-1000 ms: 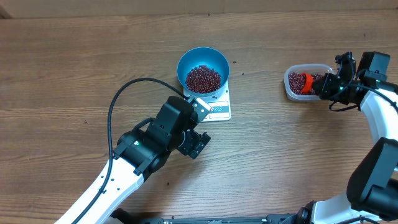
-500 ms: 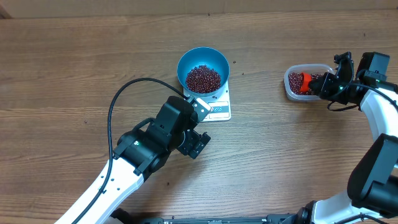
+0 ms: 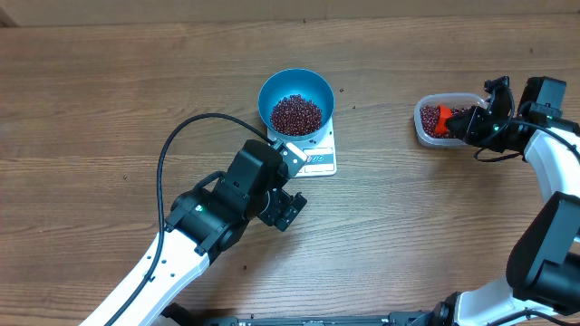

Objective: Scoop item into bowl and weigh 150g on scale
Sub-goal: 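Drag the red cup through the tub beans to fill it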

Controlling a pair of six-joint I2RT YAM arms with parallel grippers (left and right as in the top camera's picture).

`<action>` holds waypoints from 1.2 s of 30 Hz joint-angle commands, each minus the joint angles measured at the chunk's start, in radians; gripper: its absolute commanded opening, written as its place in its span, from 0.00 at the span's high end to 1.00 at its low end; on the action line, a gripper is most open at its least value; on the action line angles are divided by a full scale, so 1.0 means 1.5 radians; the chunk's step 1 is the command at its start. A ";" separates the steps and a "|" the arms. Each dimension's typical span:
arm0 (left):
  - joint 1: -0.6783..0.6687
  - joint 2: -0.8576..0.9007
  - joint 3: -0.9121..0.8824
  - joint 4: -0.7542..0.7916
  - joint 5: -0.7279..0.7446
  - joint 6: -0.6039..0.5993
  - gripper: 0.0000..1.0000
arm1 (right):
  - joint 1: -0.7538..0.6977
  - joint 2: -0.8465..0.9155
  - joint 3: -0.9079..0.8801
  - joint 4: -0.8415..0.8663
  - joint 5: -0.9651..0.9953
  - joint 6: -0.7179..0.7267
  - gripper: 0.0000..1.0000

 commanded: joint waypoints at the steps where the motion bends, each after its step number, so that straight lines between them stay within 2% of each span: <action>1: 0.001 0.005 -0.001 0.003 -0.005 0.008 0.01 | 0.003 0.020 -0.003 -0.018 -0.046 0.002 0.96; 9: 0.001 0.005 -0.001 0.003 -0.005 0.008 0.01 | -0.016 0.020 -0.003 -0.030 -0.058 0.002 0.96; 18: 0.001 0.005 -0.001 0.003 -0.005 0.008 0.01 | -0.094 0.020 -0.003 -0.043 -0.097 0.002 0.96; 23: 0.001 0.005 -0.001 0.003 -0.005 0.008 0.00 | -0.128 0.020 -0.003 -0.049 -0.168 0.001 0.96; 27: 0.001 0.005 -0.001 0.003 -0.005 0.008 0.01 | -0.138 0.020 -0.003 -0.048 -0.220 -0.016 0.96; 36: 0.001 0.005 -0.001 0.003 -0.005 0.008 0.01 | -0.141 0.020 -0.003 -0.047 -0.252 -0.016 0.96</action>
